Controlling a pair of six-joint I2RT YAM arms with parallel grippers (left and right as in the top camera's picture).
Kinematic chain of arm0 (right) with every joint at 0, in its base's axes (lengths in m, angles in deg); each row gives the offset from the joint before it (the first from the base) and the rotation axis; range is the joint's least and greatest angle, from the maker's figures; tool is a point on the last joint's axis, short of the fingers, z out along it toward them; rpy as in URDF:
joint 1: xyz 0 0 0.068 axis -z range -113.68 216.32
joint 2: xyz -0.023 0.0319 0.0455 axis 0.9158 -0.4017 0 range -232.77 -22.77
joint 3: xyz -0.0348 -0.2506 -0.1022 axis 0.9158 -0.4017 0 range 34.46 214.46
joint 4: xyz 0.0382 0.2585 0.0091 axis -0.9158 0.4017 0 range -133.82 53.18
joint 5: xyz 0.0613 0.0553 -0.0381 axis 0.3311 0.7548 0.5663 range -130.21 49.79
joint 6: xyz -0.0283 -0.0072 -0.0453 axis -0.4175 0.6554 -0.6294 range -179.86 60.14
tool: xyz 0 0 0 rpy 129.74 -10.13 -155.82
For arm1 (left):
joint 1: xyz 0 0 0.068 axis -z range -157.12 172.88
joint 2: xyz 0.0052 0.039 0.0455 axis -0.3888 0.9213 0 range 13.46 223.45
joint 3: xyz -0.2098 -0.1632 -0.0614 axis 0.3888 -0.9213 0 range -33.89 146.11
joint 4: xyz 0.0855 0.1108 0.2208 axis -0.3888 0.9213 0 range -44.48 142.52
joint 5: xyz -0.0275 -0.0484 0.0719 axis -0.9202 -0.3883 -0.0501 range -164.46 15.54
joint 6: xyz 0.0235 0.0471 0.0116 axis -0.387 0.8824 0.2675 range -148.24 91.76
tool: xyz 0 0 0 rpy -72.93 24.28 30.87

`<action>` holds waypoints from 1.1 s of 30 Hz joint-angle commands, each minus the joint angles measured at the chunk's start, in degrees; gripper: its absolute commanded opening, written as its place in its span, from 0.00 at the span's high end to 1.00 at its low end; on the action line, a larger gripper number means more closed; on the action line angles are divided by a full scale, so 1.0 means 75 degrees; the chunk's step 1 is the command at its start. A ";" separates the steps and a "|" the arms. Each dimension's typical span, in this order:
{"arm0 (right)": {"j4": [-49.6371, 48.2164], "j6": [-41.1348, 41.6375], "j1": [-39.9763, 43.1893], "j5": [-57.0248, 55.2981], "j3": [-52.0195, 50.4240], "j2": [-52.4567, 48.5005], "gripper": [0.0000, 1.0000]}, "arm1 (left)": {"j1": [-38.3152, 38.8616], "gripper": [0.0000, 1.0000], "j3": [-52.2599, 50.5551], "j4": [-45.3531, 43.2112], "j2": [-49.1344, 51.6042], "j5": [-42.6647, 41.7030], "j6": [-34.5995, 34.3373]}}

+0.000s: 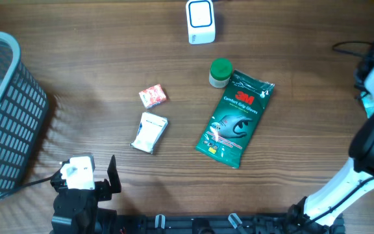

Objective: Scan the item barcode
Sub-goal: 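Carry the wipes pack right and drop it at the table edge, then grasp the green-lidded jar by its lid with the right gripper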

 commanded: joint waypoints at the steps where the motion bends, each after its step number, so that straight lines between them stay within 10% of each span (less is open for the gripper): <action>1: 0.0583 0.0956 0.0562 0.3818 0.0592 0.0656 0.00 | 0.0035 0.00 -0.0006 -0.0012 -0.0047 -0.0064 -0.0041; 5: 0.1107 0.2340 0.0306 0.8667 0.0938 0.2582 0.00 | 0.0035 0.00 -0.0006 -0.0012 -0.0047 -0.0064 -0.0041; 9: 0.3812 0.5132 -0.1259 0.9282 0.0935 0.3421 0.00 | 0.0035 0.00 -0.0006 -0.0012 -0.0047 -0.0064 -0.0041; 15: 0.3177 -0.0769 -0.4887 0.6470 0.0743 0.2722 0.00 | 0.0035 0.00 -0.0006 -0.0012 -0.0047 -0.0064 -0.0041; 33: 0.0866 0.0921 -0.6688 0.4374 0.0743 -0.0221 0.00 | 0.0035 0.00 -0.0006 -0.0012 -0.0047 -0.0064 -0.0041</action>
